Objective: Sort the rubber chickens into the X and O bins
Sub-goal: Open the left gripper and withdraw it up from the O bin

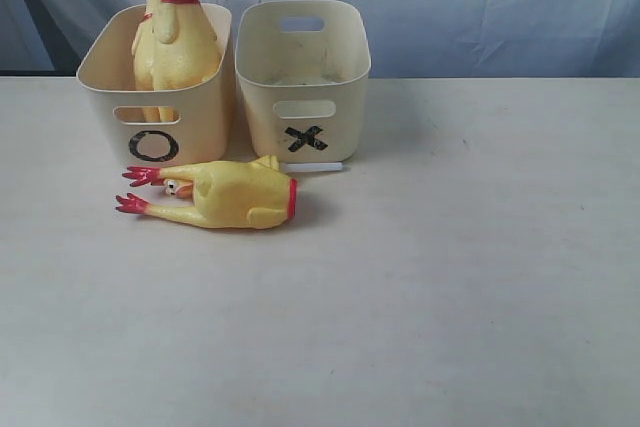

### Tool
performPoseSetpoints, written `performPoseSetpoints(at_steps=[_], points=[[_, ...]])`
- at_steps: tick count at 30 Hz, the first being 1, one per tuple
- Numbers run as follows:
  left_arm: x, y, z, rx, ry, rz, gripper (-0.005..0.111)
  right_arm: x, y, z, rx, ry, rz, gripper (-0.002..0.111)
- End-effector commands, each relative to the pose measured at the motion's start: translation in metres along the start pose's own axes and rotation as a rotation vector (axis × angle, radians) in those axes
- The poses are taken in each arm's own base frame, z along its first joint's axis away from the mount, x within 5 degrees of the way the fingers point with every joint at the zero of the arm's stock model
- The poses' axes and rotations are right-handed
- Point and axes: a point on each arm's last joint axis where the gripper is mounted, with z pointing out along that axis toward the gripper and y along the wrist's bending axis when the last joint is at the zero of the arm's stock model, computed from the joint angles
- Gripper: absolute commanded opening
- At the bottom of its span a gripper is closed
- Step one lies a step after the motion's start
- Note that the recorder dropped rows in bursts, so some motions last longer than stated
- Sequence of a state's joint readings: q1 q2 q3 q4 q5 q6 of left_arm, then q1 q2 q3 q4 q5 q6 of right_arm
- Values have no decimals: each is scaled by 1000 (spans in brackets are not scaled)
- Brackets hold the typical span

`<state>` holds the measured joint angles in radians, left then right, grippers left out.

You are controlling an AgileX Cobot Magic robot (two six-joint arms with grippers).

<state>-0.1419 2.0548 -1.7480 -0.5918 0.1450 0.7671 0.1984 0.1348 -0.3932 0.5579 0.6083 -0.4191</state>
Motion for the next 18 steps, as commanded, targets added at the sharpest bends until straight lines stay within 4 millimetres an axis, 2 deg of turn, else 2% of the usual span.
performPoseSetpoints(at_steps=[1,9,18], points=[[-4,2,-13,40,71,136,44,-2,0,-1,4,-18,-10,0],[5,4,-22,55,240,275,44,-2,0,-1,4,-18,-10,0],[-14,9,-51,26,296,294,42,-2,0,-1,4,-18,-10,0]])
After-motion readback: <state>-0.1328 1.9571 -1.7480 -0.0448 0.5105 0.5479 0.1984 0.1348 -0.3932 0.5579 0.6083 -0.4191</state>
